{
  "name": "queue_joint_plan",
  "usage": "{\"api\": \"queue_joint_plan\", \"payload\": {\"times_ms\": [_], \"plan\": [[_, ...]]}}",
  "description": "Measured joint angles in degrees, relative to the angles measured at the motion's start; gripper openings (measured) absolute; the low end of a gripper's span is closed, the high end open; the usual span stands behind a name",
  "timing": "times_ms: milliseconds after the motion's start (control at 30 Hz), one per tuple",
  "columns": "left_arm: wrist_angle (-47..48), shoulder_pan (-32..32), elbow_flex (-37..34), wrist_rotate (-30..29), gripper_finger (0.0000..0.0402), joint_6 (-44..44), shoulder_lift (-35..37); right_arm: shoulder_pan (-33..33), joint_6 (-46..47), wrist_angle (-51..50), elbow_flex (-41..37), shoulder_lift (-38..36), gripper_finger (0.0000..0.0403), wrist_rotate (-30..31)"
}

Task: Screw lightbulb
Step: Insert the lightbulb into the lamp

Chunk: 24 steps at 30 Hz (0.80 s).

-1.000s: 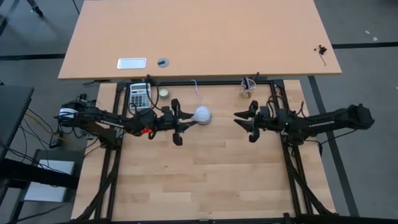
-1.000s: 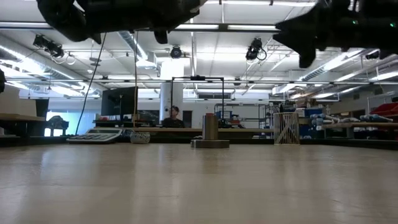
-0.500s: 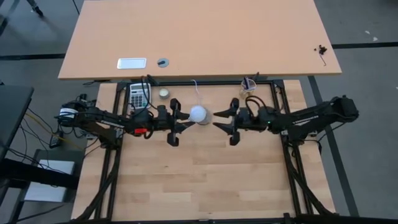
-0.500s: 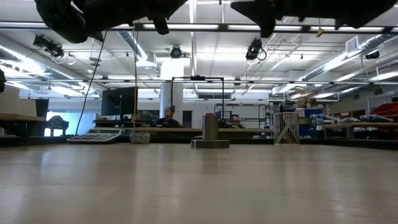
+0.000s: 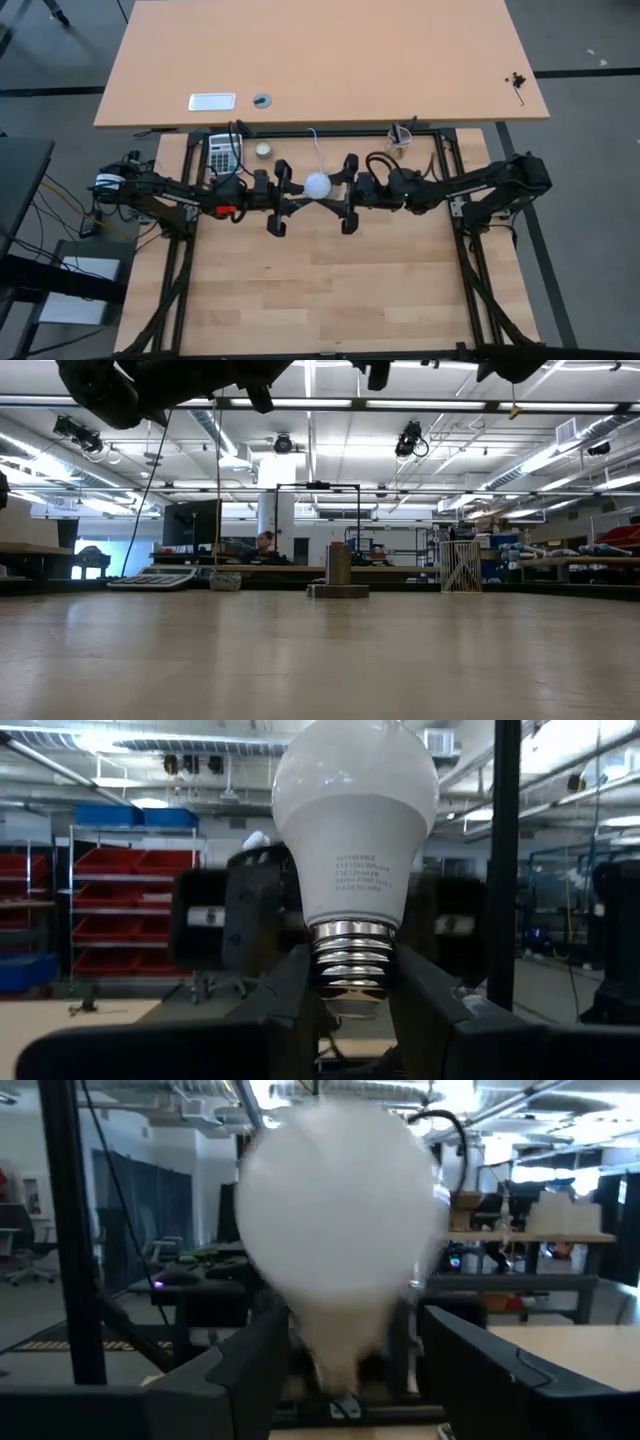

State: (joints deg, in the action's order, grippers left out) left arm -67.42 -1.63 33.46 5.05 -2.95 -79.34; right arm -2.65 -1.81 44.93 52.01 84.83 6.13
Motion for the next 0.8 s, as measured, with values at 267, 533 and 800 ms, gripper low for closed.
{"api": "queue_joint_plan", "payload": {"times_ms": [267, 533, 800], "plan": [[2.2, 0.0, 0.1, -1.2, 0.0095, 1.2, 0.0, 0.1, -0.8, -0.7, 1.4, 0.4, 0.0243, -1.8], [5.8, 0.0, 0.2, -1.9, 0.0106, 2.7, 0.1, 1.3, -1.6, -1.8, 1.4, 0.4, 0.0229, -3.2], [9.5, 0.0, 0.1, -2.2, 0.0146, 2.9, -0.1, 2.4, -1.4, -2.0, 1.5, 0.1, 0.0227, -4.0]]}}
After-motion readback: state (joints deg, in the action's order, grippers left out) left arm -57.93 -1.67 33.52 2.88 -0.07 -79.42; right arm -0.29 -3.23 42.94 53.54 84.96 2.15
